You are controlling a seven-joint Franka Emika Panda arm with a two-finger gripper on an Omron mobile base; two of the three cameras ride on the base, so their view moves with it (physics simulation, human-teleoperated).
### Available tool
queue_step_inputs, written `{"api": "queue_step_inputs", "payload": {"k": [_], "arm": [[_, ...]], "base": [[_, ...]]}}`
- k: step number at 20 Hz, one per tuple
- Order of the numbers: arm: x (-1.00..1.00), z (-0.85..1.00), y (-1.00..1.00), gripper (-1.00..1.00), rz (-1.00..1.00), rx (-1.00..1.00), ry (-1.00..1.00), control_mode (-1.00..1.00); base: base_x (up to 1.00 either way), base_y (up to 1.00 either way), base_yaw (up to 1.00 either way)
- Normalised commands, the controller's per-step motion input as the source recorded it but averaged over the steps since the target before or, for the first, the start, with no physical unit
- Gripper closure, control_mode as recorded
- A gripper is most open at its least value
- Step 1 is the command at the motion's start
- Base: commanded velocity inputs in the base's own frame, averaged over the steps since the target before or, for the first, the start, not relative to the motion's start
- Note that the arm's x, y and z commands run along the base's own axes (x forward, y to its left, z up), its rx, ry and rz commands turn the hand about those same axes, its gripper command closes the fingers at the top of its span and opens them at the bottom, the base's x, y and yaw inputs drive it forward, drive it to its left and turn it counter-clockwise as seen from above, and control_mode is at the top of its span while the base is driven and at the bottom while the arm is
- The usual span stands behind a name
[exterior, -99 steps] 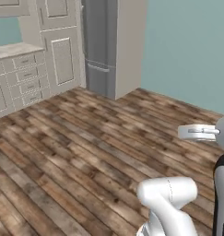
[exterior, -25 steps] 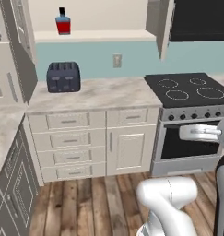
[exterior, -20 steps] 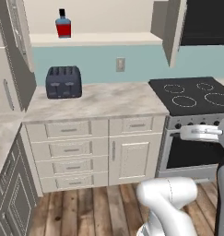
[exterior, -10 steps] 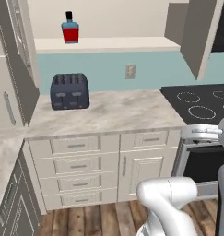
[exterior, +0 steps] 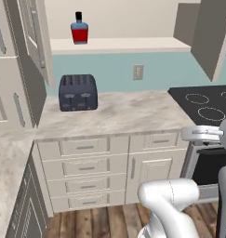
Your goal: Open the cabinet directly in front. Then move the liquor and the cup to the dining counter with the jar on it.
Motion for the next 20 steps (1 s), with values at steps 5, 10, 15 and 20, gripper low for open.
{"api": "queue_step_inputs", "payload": {"k": [5, 10, 15, 20], "arm": [[0.0, 0.0, 0.0, -1.0, 0.0, 0.0, 0.0, 1.0], [0.0, 0.0, 0.0, -1.0, 0.0, 0.0, 0.0, 1.0], [0.0, 0.0, 0.0, -1.0, 0.0, 0.0, 0.0, 1.0], [0.0, 0.0, 0.0, -1.0, 0.0, 0.0, 0.0, 1.0]], "base": [[0.39, 0.02, 0.0], [0.62, 0.14, -0.05], [0.79, 0.35, -0.09], [0.73, 0.4, -0.07]]}}
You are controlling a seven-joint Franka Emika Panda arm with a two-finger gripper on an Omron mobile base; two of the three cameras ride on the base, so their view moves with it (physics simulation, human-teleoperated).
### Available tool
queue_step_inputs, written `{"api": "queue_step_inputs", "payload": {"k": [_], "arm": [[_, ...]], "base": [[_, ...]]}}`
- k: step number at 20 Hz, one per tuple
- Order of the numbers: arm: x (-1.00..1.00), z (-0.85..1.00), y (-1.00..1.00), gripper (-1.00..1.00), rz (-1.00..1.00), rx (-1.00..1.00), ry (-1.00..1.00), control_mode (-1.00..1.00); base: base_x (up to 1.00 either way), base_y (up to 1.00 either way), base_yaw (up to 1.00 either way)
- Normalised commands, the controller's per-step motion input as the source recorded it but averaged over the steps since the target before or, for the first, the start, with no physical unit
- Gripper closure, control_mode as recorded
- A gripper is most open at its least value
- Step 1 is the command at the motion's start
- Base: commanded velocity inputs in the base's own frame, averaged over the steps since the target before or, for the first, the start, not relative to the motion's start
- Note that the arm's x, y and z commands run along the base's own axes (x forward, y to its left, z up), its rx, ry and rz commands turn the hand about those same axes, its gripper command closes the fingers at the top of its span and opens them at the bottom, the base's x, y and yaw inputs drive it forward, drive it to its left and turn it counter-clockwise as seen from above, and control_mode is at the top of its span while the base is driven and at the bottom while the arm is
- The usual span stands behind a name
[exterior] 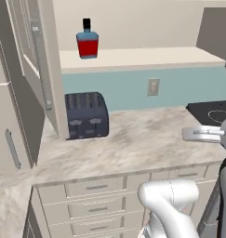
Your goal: Open the cabinet directly in front. Then move the liquor and the cup to the dining counter with the jar on it.
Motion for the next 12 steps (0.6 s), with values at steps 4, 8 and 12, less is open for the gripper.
{"api": "queue_step_inputs", "payload": {"k": [4, 8, 12], "arm": [[0.0, 0.0, 0.0, -1.0, 0.0, 0.0, 0.0, 1.0], [0.0, 0.0, 0.0, -1.0, 0.0, 0.0, 0.0, 1.0], [0.0, 0.0, 0.0, -1.0, 0.0, 0.0, 0.0, 1.0]], "base": [[0.57, 0.36, -0.04], [0.38, 0.09, -0.01], [0.35, 0.0, 0.0]]}}
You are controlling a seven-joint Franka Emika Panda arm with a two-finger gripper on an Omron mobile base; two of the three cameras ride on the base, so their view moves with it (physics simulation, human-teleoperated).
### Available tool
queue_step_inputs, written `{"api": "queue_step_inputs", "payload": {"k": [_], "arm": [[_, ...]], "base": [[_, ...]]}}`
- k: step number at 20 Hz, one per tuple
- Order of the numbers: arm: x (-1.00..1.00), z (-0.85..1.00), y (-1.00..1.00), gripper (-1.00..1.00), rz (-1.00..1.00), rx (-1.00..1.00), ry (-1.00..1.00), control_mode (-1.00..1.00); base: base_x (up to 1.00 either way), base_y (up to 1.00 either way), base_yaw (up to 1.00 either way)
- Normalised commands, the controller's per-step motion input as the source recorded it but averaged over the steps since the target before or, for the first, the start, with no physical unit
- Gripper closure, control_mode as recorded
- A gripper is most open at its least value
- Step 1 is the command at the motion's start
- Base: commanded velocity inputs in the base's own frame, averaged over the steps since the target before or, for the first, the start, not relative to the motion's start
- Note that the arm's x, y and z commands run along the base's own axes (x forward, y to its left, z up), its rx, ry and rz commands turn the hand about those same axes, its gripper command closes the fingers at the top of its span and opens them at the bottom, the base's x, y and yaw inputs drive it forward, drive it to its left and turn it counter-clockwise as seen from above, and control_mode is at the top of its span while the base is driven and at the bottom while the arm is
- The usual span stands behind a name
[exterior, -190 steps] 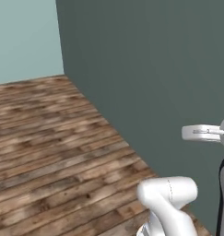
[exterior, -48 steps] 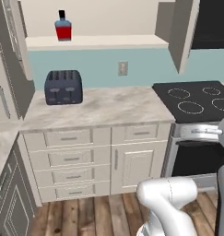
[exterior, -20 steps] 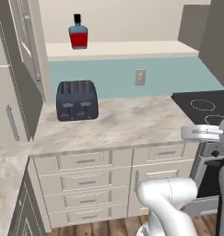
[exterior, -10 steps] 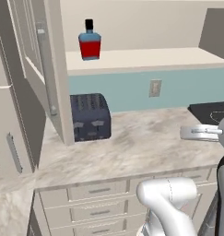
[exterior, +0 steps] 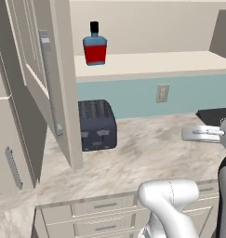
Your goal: Open the cabinet directly in front. Then move the liquor and the cup to the dining counter with the jar on it.
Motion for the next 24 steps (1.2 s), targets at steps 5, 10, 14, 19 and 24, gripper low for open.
{"api": "queue_step_inputs", "payload": {"k": [5, 10, 14, 19, 24], "arm": [[0.0, 0.0, 0.0, -1.0, 0.0, 0.0, 0.0, 1.0], [0.0, 0.0, 0.0, -1.0, 0.0, 0.0, 0.0, 1.0], [0.0, 0.0, 0.0, -1.0, 0.0, 0.0, 0.0, 1.0], [0.0, 0.0, 0.0, -1.0, 0.0, 0.0, 0.0, 1.0], [0.0, 0.0, 0.0, -1.0, 0.0, 0.0, 0.0, 1.0]], "base": [[0.57, 0.15, -0.01], [0.52, 0.29, 0.0], [0.43, 0.17, -0.02], [0.49, 0.5, -0.05], [0.33, 0.76, -0.02]]}}
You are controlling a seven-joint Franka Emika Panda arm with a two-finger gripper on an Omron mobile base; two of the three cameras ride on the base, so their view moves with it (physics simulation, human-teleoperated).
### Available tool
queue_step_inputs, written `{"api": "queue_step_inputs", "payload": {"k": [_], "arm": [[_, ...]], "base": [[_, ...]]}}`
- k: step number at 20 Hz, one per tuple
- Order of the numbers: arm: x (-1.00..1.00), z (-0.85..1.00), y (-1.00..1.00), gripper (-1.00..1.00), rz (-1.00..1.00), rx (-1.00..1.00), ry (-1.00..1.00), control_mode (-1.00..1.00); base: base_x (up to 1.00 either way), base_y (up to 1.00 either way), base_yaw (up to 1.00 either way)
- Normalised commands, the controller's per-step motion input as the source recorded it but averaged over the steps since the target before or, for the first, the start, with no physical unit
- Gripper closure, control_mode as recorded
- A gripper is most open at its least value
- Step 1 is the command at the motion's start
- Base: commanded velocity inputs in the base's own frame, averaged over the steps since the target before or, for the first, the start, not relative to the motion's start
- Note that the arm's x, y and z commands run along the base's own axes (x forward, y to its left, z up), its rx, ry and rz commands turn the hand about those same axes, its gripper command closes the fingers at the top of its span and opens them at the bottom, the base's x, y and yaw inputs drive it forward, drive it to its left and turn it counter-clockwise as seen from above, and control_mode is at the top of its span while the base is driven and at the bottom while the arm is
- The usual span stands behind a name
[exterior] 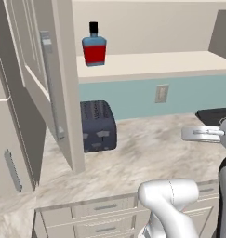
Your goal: Open the cabinet directly in front. Then move the liquor and the cup to the dining counter with the jar on it.
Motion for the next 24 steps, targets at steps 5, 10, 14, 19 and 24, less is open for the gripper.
{"api": "queue_step_inputs", "payload": {"k": [5, 10, 14, 19, 24], "arm": [[0.0, 0.0, 0.0, -1.0, 0.0, 0.0, 0.0, 1.0], [0.0, 0.0, 0.0, -1.0, 0.0, 0.0, 0.0, 1.0], [0.0, 0.0, 0.0, -1.0, 0.0, 0.0, 0.0, 1.0], [0.0, 0.0, 0.0, -1.0, 0.0, 0.0, 0.0, 1.0], [0.06, 0.02, 0.0, -1.0, 0.0, 0.0, 0.0, -1.0]], "base": [[0.03, 0.62, 0.0], [0.0, 0.29, 0.02], [0.06, 0.08, 0.0], [0.22, 0.0, 0.0], [0.39, 0.0, 0.0]]}}
